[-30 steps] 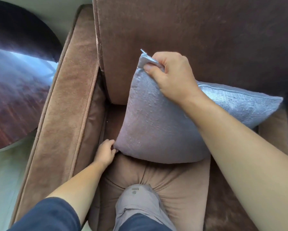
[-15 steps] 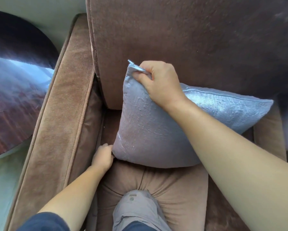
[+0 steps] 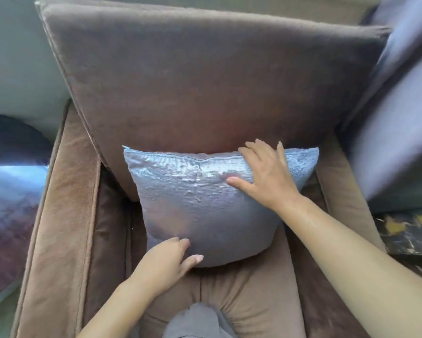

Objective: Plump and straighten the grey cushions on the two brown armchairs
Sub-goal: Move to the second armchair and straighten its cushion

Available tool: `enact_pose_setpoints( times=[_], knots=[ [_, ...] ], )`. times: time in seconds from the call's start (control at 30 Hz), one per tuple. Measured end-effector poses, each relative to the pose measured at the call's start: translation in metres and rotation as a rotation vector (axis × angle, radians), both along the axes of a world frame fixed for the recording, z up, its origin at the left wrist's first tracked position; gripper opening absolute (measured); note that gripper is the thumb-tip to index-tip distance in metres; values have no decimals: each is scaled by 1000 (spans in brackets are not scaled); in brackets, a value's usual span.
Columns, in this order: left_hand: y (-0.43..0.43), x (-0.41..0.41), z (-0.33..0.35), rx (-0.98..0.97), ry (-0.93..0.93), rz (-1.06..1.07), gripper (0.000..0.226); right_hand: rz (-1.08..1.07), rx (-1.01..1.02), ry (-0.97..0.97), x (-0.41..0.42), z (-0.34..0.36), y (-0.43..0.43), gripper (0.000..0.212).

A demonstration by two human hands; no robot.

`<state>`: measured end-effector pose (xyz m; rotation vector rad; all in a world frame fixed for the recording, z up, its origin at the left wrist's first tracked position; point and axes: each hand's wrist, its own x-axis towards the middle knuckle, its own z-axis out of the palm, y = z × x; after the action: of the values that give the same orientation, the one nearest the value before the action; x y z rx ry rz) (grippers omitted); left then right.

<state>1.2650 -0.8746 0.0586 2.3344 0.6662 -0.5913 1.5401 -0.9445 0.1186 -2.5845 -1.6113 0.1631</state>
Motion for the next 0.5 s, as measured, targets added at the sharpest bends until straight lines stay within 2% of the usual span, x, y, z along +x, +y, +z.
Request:
enact_pose_setpoints(
  times=[0.07, 0.13, 0.2, 0.3, 0.4, 0.47, 0.5],
  knots=[
    [0, 32, 31, 36, -116, -123, 67, -127, 18, -36, 23, -1, -23, 90],
    [0, 69, 54, 56, -309, -163, 51, -267, 69, -8, 42, -5, -44, 94],
    [0, 112, 68, 57, -517, -159, 33, -428, 161, 83, 54, -10, -62, 103],
    [-6, 180, 71, 112, -728, -130, 34, -638, 310, 275, 54, -20, -80, 117],
    [-15, 242, 66, 148, -679, -87, 51, -810, 418, 704, 42, -45, -97, 121],
    [-24, 273, 59, 236, -565, -110, 64, -924, 454, 943, 28, -65, -104, 108],
    [-29, 283, 55, 303, -520, -136, 69, -965, 458, 1006, 21, -77, -107, 95]
  ],
)
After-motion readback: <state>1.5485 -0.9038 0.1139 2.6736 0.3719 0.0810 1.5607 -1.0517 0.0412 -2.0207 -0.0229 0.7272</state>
